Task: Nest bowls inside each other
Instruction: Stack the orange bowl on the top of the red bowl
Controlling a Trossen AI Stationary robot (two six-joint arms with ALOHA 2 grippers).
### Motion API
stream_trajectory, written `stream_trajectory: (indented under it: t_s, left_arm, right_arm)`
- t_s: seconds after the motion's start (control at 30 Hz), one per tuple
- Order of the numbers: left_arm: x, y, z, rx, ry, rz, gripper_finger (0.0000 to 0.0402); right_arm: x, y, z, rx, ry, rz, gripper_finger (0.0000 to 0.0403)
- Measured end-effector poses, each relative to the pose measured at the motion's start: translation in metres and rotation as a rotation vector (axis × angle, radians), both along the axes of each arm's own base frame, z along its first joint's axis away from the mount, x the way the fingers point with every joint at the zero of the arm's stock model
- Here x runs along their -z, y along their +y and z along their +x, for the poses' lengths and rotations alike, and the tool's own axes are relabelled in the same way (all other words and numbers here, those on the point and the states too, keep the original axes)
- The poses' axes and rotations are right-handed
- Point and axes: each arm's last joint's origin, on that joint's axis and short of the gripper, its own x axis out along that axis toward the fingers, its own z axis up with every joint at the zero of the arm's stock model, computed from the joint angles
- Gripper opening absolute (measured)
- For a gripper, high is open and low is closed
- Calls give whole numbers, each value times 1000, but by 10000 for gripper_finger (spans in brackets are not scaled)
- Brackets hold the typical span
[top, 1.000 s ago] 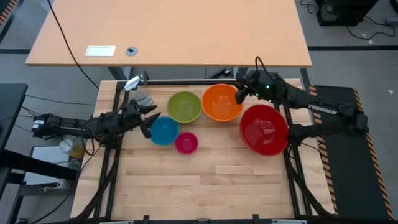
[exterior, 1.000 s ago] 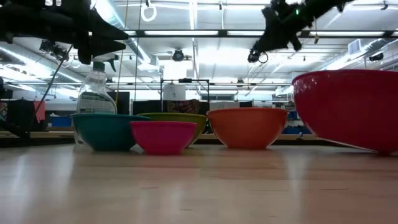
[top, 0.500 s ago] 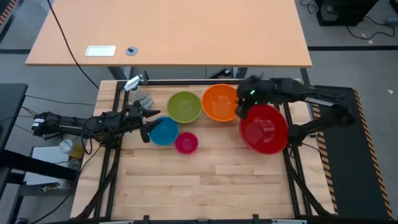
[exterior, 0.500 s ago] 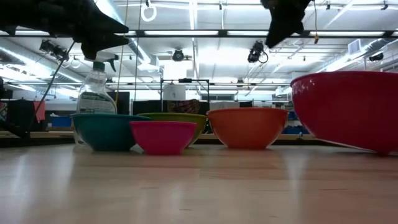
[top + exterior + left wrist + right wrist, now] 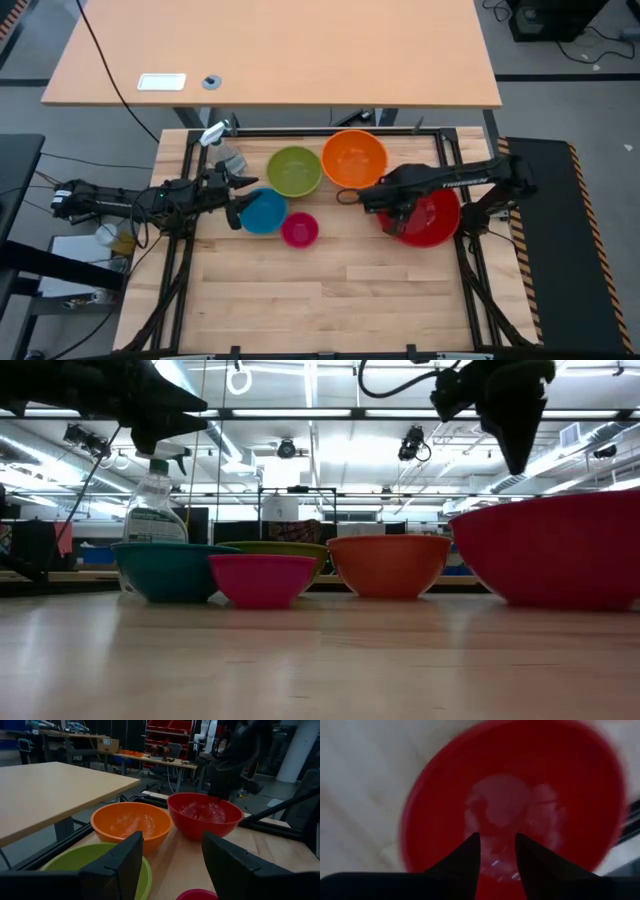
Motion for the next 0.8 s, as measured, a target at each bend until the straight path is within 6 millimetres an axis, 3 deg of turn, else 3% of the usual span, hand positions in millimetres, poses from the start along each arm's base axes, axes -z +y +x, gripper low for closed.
stream_trajectory:
  t_s: [0.3,0.5,0.8]
  left_arm:
    - [0,0,0,0,10,18,208]
    - [1,0,0,1,27,44,208]
    - [2,0,0,1,39,57,208]
  right_arm:
    - [-4,-43,16,-74,-189,-66,130]
    - [-4,-39,40,-229,-335,-169,130]
    - [59,-46,80,-358,-129,-231,135]
